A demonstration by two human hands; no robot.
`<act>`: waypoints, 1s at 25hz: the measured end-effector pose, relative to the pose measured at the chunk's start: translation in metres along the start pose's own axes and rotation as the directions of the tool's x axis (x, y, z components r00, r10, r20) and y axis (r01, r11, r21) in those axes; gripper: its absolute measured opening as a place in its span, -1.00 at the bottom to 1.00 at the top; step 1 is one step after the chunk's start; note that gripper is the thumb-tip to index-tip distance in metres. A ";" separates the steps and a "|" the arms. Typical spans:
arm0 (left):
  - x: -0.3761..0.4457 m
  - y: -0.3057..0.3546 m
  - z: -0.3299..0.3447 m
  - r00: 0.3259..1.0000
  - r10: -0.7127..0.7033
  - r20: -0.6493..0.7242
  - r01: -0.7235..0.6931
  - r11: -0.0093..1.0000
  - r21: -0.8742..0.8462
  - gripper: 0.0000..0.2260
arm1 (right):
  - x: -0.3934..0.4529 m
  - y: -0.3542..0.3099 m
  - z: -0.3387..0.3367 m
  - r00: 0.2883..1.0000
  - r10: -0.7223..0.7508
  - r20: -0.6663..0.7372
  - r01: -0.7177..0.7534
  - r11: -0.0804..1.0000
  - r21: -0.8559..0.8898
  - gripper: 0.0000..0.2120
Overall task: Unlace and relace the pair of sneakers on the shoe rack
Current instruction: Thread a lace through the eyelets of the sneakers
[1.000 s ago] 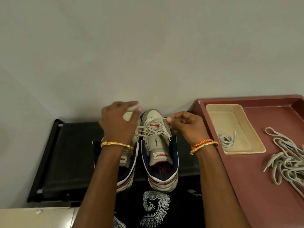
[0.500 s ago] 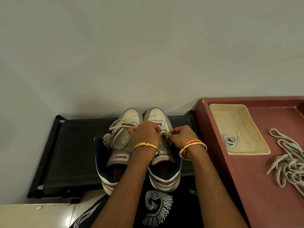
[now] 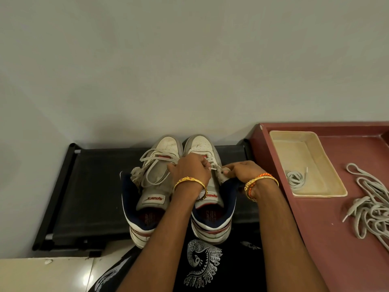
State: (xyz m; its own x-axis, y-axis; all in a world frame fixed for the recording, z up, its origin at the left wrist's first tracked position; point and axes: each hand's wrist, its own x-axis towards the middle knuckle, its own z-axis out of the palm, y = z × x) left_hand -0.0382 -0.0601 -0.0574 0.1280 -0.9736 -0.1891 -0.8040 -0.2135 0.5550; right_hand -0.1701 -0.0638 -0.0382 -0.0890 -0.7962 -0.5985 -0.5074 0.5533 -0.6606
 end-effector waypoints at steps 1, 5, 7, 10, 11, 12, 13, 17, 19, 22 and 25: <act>0.000 0.000 0.000 1.000 0.002 0.005 -0.002 1.000 0.003 -0.92 | 0.001 0.000 0.000 1.000 -0.003 0.016 0.004 0.999 -0.036 -0.71; 0.000 0.000 -0.002 1.000 0.012 0.017 -0.012 1.000 0.022 -0.91 | 0.005 0.002 -0.001 1.000 0.013 0.015 -0.013 1.000 -0.020 -0.72; 0.000 0.001 0.000 1.000 0.008 0.012 -0.009 1.000 0.026 -0.91 | 0.008 0.005 0.001 0.999 0.046 0.009 -0.046 0.998 0.042 -0.74; 0.000 0.002 0.003 1.000 0.020 0.022 -0.021 0.999 0.044 -0.91 | 0.010 0.010 0.003 0.989 0.139 0.043 -0.145 0.957 0.249 -0.79; -0.001 0.003 0.003 0.999 0.032 0.027 -0.034 0.998 0.049 -0.91 | 0.013 0.013 0.004 0.981 0.176 0.076 -0.192 0.915 0.356 -0.80; -0.001 0.004 0.004 0.999 0.045 0.031 -0.046 0.998 0.044 -0.90 | 0.016 0.017 0.005 0.974 0.201 0.107 -0.228 0.872 0.434 -0.80; -0.001 0.003 0.004 0.998 0.058 0.038 -0.059 0.998 0.026 -0.89 | 0.019 0.020 0.007 0.970 0.208 0.124 -0.241 0.845 0.478 -0.80; -0.011 0.007 0.000 0.992 0.125 -0.032 -0.123 0.991 0.057 -0.87 | 0.026 0.024 0.016 0.988 0.135 0.069 -0.151 0.847 0.510 -0.91; -0.025 0.013 -0.002 0.950 0.262 -0.169 -0.250 0.964 0.088 -0.82 | 0.021 0.023 0.016 0.997 0.051 -0.052 -0.020 0.878 0.478 -0.91; -0.056 0.023 0.000 0.946 0.323 -0.037 -0.324 0.944 -0.061 -0.77 | 0.009 0.021 0.009 0.942 -0.088 -0.325 0.216 0.898 0.383 -0.88; -0.080 0.020 0.014 0.960 0.202 0.194 -0.223 0.970 0.093 -0.65 | -0.016 0.014 -0.004 0.777 -0.285 -0.562 0.445 0.879 0.170 -0.85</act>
State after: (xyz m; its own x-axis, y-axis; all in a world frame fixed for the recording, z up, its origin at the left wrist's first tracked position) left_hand -0.0733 0.0148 -0.0426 -0.1525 -0.9620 -0.2265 -0.8627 0.0178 0.5054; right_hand -0.1795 -0.0445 -0.0366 -0.4060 -0.9136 -0.0222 -0.3398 0.1735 -0.9244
